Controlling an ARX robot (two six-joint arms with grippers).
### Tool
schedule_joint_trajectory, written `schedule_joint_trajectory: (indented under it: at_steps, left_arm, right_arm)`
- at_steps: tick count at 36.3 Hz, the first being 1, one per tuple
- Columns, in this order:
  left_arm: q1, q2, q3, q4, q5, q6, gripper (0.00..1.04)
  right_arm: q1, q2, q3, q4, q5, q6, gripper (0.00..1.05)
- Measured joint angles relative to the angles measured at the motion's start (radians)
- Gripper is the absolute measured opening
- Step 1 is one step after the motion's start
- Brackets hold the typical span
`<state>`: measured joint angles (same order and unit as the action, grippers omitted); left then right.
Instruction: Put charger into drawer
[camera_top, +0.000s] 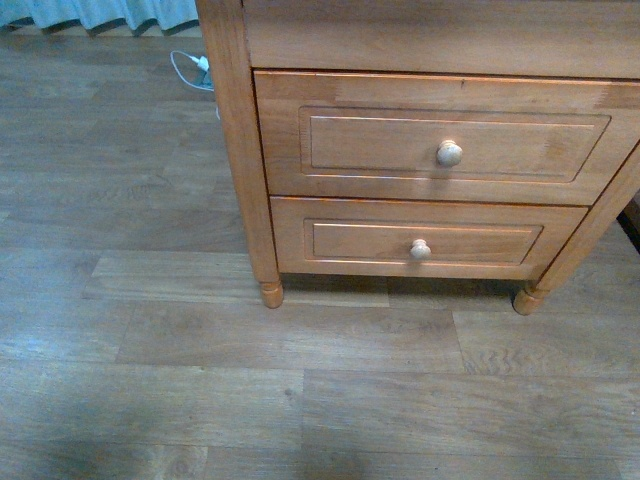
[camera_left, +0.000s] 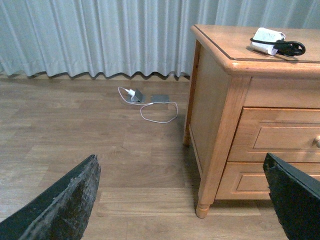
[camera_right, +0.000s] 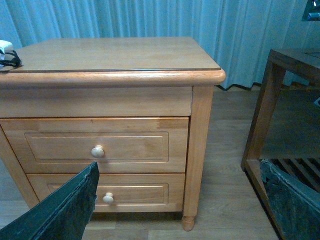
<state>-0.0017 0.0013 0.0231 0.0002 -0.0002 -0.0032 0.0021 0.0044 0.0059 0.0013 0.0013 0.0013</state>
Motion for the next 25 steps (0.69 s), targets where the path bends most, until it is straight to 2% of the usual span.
schedule_joint_trajectory:
  at_steps: [23,25]
  left_arm:
    - [0.0,0.0,0.0,0.0,0.0,0.0,0.98]
    - [0.0,0.0,0.0,0.0,0.0,0.0,0.98]
  right_arm:
    - [0.0,0.0,0.0,0.0,0.0,0.0,0.96]
    - [-0.011,0.026,0.0,0.012,-0.084,-0.063,0.96]
